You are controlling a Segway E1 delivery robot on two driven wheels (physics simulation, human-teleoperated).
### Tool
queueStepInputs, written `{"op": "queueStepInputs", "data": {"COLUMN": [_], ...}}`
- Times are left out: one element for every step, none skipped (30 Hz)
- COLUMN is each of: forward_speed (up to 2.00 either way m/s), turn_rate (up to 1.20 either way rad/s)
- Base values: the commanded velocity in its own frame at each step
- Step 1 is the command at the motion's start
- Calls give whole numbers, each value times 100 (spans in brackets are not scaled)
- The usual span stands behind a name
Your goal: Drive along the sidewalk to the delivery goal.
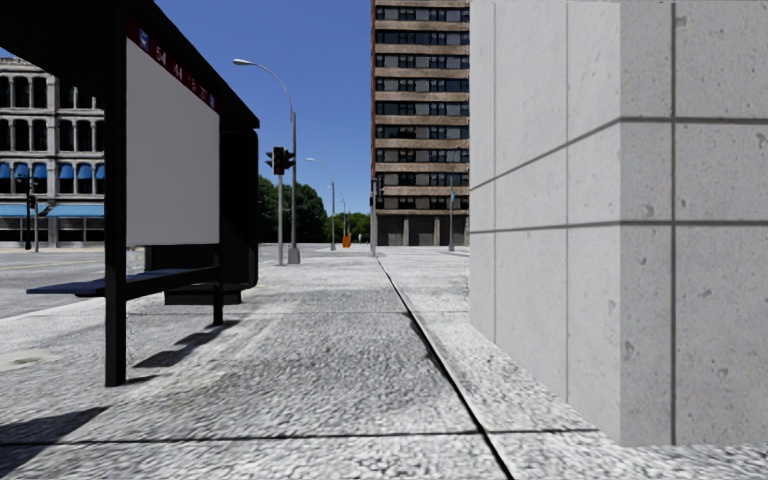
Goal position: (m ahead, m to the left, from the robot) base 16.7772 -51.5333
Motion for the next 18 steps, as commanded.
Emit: {"op": "queueStepInputs", "data": {"forward_speed": [200,200,200,200,200,200,200,200,200,200,200,200,200,200,200,200,200,200], "turn_rate": [0,0,0,0,0,0,0,0,0,0,0,0,0,0,0,0,0,0]}}
